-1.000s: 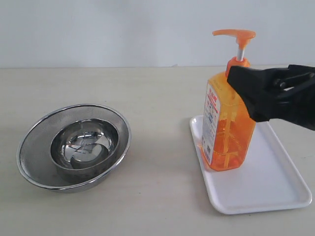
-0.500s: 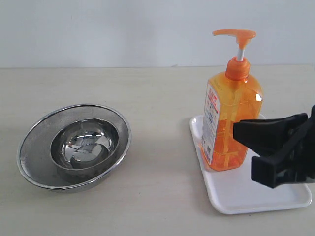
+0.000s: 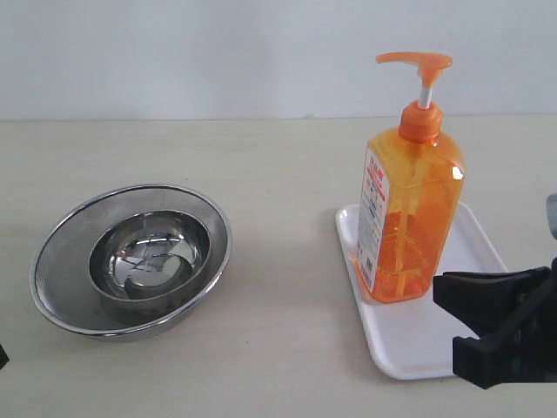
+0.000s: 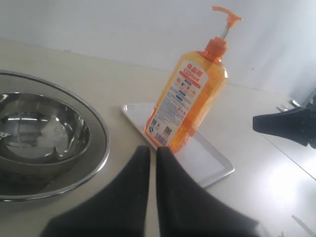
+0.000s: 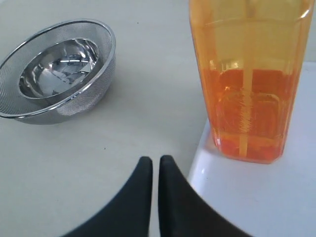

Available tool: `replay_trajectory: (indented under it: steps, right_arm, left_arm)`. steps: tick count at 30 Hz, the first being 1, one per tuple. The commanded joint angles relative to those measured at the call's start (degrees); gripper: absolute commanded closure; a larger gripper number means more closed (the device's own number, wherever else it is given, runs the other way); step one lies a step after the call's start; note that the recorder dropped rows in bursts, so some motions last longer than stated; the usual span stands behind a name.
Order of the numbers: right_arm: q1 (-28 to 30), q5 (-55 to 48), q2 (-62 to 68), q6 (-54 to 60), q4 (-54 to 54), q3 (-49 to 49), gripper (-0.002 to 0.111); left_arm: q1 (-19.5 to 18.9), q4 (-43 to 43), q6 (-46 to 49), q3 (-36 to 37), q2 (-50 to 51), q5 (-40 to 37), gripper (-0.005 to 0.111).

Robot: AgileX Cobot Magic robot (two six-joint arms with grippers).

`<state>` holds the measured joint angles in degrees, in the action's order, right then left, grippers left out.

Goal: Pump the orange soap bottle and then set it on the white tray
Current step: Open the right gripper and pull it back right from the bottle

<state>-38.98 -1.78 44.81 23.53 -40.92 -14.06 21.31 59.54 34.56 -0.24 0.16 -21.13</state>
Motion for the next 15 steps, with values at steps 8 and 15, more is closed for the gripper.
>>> replay_trajectory:
  steps: [8, 15]
  right_arm:
    - [0.2, 10.5, -0.1, 1.9, 0.5, 3.4, 0.078]
    - [-1.7, 38.4, -0.1, -13.1, 15.7, 14.1, 0.059]
  left_arm:
    - [-0.1, 1.0, 1.5, 0.2, -0.2, 1.8, 0.102]
    - [-0.1, 1.0, 2.8, 0.2, -0.2, 1.8, 0.102]
